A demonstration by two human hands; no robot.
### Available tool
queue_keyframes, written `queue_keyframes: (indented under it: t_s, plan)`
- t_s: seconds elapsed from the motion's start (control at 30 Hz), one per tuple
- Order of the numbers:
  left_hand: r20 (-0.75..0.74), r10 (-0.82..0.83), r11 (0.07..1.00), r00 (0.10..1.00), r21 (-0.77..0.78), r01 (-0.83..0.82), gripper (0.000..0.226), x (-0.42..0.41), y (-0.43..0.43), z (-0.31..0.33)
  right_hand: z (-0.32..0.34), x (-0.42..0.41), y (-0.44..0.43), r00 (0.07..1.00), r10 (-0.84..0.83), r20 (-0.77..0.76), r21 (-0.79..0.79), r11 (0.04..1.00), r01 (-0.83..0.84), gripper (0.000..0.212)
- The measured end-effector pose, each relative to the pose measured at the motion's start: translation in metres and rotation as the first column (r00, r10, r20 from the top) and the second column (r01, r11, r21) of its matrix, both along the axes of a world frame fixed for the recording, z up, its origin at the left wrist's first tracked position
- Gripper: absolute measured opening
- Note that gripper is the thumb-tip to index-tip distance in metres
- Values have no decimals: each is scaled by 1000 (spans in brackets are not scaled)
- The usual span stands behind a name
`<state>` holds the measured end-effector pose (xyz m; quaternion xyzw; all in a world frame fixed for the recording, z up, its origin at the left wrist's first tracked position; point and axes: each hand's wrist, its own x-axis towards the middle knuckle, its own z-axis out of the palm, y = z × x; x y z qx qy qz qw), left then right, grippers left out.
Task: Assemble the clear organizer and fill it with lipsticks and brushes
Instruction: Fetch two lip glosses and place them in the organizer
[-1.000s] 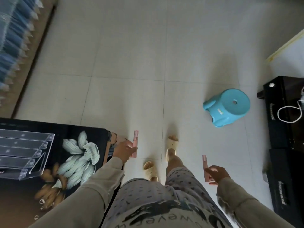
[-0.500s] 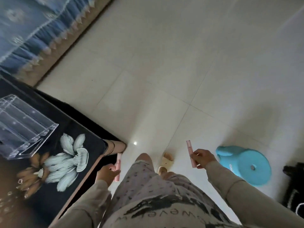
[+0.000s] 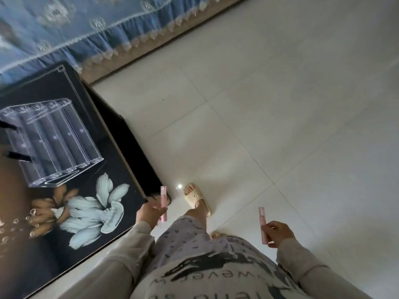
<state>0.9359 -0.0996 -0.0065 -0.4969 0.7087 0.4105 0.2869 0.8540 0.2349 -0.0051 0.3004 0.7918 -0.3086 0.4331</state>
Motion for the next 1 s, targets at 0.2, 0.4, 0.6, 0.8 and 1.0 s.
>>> queue_keyframes:
  t_s: [0.2,0.4,0.6,0.8,1.0]
  plan:
    - [-182,105,994,978,27,-102,3,-85,-43,17,8,-72,-30,998,25,-49,46,999,-23,19]
    - [-245,325,945,913,111,-307,6,-129,-81,24,10,-150,-84,987,149,-54,25,989,-148,12]
    - [-169,438,899,883,78,-431,10,-143,-99,19,4,-241,-153,976,216,-28,-73,973,-218,19]
    - [-68,546,837,835,-7,-547,28,-162,-106,19,3,-336,-257,858,507,-80,-123,850,-513,29]
    - [28,721,693,692,-41,-720,24,-176,-91,18,15,-412,-356,574,806,-146,-85,568,-819,35]
